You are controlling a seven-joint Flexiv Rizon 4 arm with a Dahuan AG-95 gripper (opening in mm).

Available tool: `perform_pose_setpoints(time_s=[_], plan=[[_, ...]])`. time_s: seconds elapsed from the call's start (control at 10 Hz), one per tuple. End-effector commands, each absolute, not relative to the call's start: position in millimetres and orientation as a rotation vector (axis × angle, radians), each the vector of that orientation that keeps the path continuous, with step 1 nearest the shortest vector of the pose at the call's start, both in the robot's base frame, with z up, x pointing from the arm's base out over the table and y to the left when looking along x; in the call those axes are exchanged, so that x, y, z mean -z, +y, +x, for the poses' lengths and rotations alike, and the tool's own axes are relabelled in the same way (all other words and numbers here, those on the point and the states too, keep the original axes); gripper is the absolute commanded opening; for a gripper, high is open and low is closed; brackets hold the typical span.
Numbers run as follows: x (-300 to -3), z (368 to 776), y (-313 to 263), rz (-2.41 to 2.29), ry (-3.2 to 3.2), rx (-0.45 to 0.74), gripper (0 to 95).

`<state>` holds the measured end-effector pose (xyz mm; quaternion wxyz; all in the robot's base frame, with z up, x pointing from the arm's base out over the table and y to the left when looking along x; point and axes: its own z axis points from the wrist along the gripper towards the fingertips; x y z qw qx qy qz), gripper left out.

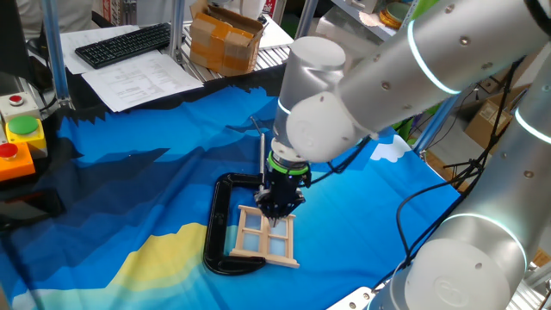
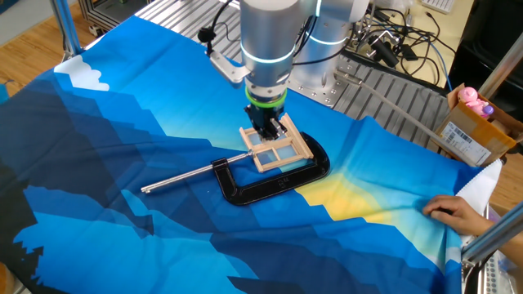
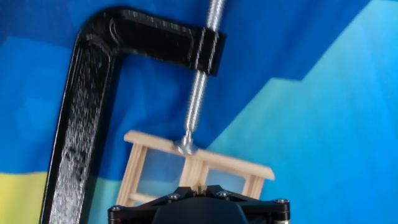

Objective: Open a sliding window

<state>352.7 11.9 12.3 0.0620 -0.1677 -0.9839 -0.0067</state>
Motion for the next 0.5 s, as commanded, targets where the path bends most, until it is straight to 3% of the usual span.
perform_pose_setpoints(time_s=[0.1, 0.5], plan=[[-13.6, 349.9, 7.2, -0.493, -2.962, 0.029, 0.0], [-12.1, 349.9, 6.5, -0.541, -2.912, 0.04, 0.0]])
